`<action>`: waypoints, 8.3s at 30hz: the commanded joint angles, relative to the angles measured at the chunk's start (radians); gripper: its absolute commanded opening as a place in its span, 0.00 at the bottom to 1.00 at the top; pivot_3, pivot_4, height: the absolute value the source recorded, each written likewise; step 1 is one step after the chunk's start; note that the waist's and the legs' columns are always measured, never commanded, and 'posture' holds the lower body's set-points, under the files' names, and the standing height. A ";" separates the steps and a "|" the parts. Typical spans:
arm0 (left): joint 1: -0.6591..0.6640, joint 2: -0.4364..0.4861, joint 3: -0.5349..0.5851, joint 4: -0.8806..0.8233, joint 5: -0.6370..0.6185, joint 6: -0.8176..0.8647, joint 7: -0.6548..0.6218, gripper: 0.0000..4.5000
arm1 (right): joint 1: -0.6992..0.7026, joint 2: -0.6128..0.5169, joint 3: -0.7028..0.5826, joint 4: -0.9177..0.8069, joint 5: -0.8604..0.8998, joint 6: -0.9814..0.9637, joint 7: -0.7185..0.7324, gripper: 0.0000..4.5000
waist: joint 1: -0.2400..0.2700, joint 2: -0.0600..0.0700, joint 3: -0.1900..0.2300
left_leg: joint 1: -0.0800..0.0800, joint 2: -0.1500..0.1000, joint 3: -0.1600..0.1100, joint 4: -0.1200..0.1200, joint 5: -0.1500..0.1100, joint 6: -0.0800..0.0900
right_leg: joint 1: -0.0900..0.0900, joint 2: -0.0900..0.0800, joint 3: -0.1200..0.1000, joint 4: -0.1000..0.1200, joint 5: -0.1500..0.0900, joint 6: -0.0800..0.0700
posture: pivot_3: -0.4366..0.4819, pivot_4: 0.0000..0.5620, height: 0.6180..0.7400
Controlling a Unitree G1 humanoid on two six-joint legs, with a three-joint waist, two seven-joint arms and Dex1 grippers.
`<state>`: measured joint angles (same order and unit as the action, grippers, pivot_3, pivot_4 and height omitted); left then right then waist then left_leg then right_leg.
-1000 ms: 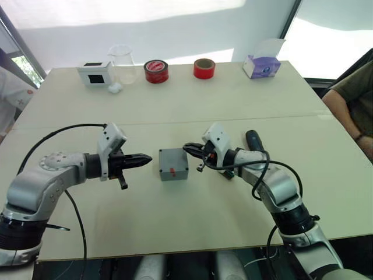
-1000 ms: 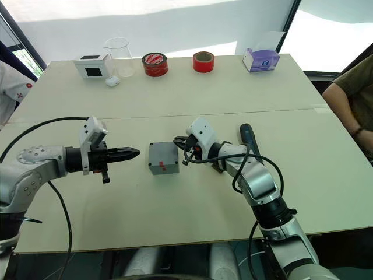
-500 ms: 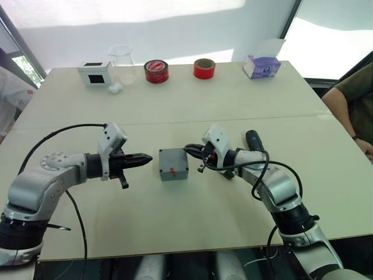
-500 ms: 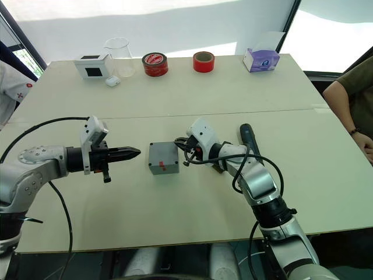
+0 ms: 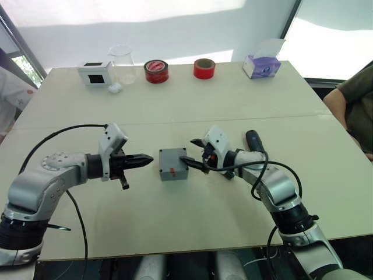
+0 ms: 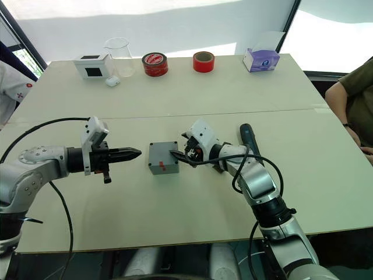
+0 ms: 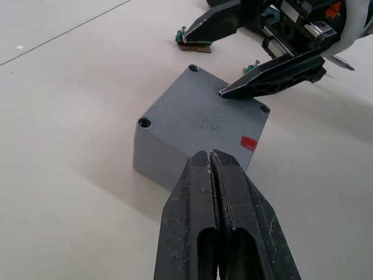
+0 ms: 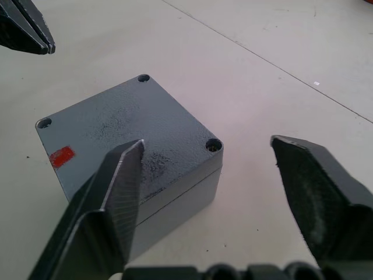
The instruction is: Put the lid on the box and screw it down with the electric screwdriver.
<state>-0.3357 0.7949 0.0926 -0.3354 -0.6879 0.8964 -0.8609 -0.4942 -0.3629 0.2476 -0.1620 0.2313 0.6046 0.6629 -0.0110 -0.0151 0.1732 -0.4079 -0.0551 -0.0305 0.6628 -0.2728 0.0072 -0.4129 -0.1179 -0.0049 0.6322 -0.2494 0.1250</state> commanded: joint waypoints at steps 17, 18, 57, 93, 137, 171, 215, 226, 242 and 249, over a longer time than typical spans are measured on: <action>-0.194 -0.012 -0.163 -0.098 -0.010 -0.134 -0.210 0.00 | -0.186 -0.555 -0.378 -0.133 0.388 1.003 -0.081 0.98 | -0.003 0.002 0.002 | -0.001 0.000 0.001 -0.001 0.000 0.001 | 0.000 0.000 0.000 -0.001 0.000 0.000 | 0.48 0.27 1.00; -0.198 0.007 -0.193 -0.097 0.026 -0.176 -0.248 0.00 | -0.185 -0.605 -0.343 -0.090 0.427 1.010 -0.067 0.98 | -0.001 0.004 0.002 | -0.001 0.000 0.001 -0.001 0.000 0.001 | 0.000 0.000 0.000 -0.002 0.000 0.000 | 0.48 0.27 1.00; -0.137 0.025 -0.147 0.046 0.176 -0.286 -0.155 0.00 | -0.502 -0.565 0.036 0.405 0.228 0.749 0.007 0.39 | -0.003 0.005 0.004 | -0.001 0.000 0.003 0.002 -0.003 0.005 | 0.002 -0.001 0.000 -0.003 0.000 0.001 | 0.48 0.27 1.00; -0.187 -0.016 -0.272 0.138 0.302 -0.237 -0.167 0.00 | -0.009 0.266 -0.122 -0.106 0.220 -0.272 -0.165 0.39 | -0.006 0.009 0.010 | -0.017 0.000 0.001 0.004 0.005 -0.008 | -0.016 0.002 0.001 0.003 0.002 0.002 | 0.48 0.27 1.00; -0.206 -0.071 -0.353 0.216 0.415 -0.298 -0.221 0.00 | 0.115 0.255 -0.038 0.135 0.027 -0.341 -0.142 0.39 | -0.006 0.009 -0.001 | 0.016 0.001 0.002 -0.002 0.000 0.001 | 0.015 0.002 0.001 -0.001 0.001 0.002 | 0.48 0.27 1.00; -0.174 -0.082 -0.357 0.233 0.448 -0.314 -0.233 0.00 | 0.167 0.254 0.008 0.242 -0.054 -0.271 -0.169 0.39 | -0.008 0.008 -0.030 | 0.035 0.001 0.002 -0.015 -0.001 0.002 | 0.025 0.001 0.002 -0.006 -0.003 0.000 | 0.48 0.27 1.00; -0.174 -0.163 -0.257 0.312 0.373 -0.335 -0.212 0.00 | -0.285 0.089 -0.344 -0.226 0.337 0.140 -0.222 0.39 | 0.000 0.014 -0.021 | 0.006 0.000 0.000 -0.012 0.000 0.000 | 0.001 -0.001 0.001 -0.004 -0.001 -0.002 | 0.48 0.27 1.00; -0.133 -0.043 -0.111 -0.014 0.109 -0.119 -0.278 0.00 | -0.359 -0.340 -0.579 0.034 0.536 0.968 -0.373 0.39 | -0.002 0.007 -0.002 | -0.007 0.000 0.001 -0.014 0.001 -0.002 | -0.012 -0.003 0.001 -0.004 -0.001 -0.002 | 0.48 0.27 1.00; -0.006 0.000 -0.226 -0.130 0.176 -0.200 -0.233 0.00 | -0.232 -0.584 -0.309 0.326 0.591 1.010 -0.299 0.65 | 0.001 0.018 0.009 | -0.014 0.001 0.005 -0.009 -0.001 0.003 | -0.014 -0.001 0.001 -0.011 0.003 0.003 | 0.48 0.27 1.00; -0.009 0.014 -0.179 -0.101 0.160 -0.193 -0.217 0.00 | -0.228 -0.609 -0.272 0.312 0.499 0.961 -0.232 1.00 | 0.002 0.017 0.009 | -0.016 0.000 0.004 0.001 -0.003 0.007 | -0.010 -0.001 0.000 -0.011 0.004 0.004 | 0.48 0.27 1.00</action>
<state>-0.3449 0.7973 -0.1286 -0.4335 -0.5129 0.7103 -1.0803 -0.7141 -0.9396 -0.0295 0.1622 0.7649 1.5934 0.4153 -0.0088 0.0020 0.1820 -0.4242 -0.0551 -0.0265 0.6647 -0.2756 0.0140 -0.4225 -0.1188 -0.0049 0.6213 -0.2456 0.1298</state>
